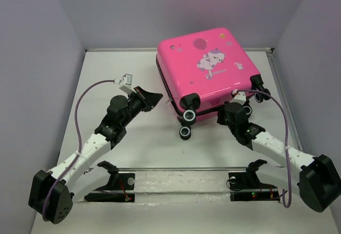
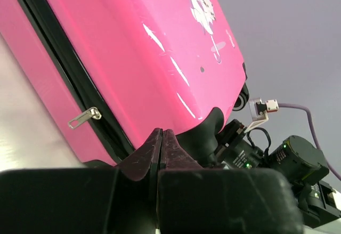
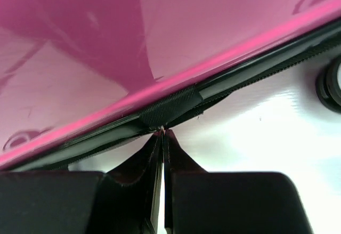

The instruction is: Pack the luggage

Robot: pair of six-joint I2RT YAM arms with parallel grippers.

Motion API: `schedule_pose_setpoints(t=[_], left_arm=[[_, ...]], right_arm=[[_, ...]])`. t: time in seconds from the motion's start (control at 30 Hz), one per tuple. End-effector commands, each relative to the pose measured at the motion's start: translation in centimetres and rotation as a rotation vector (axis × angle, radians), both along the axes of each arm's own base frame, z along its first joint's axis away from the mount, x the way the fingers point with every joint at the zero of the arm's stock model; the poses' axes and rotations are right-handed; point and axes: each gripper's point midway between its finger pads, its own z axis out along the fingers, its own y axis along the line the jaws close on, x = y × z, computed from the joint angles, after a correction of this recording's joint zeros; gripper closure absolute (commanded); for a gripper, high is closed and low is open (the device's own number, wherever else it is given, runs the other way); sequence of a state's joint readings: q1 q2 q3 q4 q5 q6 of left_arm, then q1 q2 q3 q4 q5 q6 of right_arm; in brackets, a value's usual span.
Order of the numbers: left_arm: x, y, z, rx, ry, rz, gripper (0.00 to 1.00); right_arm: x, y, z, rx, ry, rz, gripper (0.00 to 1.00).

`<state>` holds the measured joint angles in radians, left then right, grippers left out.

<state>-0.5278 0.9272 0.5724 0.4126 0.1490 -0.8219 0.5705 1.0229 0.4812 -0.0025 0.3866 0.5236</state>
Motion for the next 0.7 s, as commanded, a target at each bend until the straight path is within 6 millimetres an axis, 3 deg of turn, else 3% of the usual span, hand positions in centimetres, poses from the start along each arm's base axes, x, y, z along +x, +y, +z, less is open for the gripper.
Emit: schedule_pose_setpoints(t=[0.0, 0.13, 0.3, 0.33, 0.47, 0.5, 0.67], left_arm=[[-0.3, -0.5, -0.2, 0.014, -0.027, -0.034, 0.94], [-0.9, -1.7, -1.1, 0.024, -0.013, -0.092, 0.94], [-4.6, -6.0, -1.5, 0.092, -0.042, -0.276, 0.94], [-6.0, -7.2, -1.7, 0.105, -0.048, -0.338, 0.78], [-7.9, -8.8, -2.0, 0.088, -0.014, -0.408, 0.06], [-8.4, -9.3, -2.3, 0.087, -0.001, -0.427, 0.02], [-8.9, -10.8, -2.1, 0.047, 0.016, -0.458, 0.01]], right_arm=[[1.0, -1.3, 0.8, -0.019, -0.044, -0.074, 0.93], [0.8, -0.9, 1.2, -0.02, -0.058, -0.027, 0.93], [0.7, 0.6, 1.1, 0.013, -0.061, 0.05, 0.93], [0.6, 0.7, 0.9, 0.014, -0.057, 0.056, 0.93], [0.6, 1.0, 1.2, 0.027, -0.065, 0.07, 0.93], [0.6, 1.1, 1.4, 0.03, -0.068, 0.077, 0.93], [0.6, 1.6, 1.6, 0.039, -0.07, 0.1, 0.93]])
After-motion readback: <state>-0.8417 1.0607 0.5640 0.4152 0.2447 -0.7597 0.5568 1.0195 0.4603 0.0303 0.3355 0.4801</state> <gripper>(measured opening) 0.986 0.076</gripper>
